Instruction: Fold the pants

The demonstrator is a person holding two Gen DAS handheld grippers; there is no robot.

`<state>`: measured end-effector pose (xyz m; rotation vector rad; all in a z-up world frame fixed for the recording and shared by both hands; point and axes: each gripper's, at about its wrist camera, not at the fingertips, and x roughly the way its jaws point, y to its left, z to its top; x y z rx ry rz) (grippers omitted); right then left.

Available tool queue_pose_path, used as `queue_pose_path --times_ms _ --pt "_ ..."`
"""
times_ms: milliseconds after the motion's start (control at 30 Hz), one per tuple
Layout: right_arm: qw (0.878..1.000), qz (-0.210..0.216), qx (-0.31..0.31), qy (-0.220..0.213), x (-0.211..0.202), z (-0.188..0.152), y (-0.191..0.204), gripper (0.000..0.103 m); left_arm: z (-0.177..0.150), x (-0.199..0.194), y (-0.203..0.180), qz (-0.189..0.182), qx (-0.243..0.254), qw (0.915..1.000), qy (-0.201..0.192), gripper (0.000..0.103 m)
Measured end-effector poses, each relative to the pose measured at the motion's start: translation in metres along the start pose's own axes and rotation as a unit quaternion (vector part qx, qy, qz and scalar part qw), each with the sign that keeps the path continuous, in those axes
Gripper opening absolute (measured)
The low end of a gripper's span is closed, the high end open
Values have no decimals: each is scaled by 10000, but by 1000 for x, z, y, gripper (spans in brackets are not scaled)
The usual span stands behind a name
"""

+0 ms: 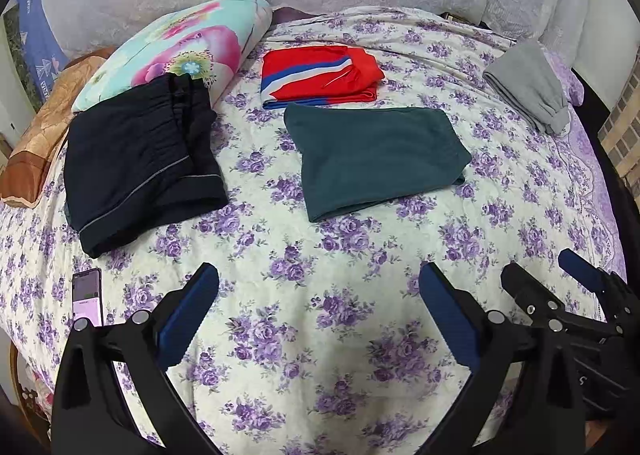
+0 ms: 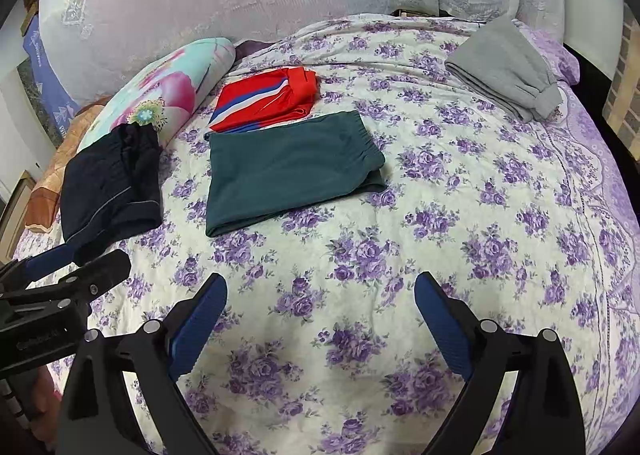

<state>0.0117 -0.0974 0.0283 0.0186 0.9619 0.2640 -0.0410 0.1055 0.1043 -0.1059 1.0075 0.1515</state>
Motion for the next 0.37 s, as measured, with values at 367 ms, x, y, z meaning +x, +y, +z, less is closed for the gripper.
queue_pose_path --times_ms 367 --pt "9998 -112 -13 161 5 -6 4 96 -2 12 3 94 84 9998 140 98"
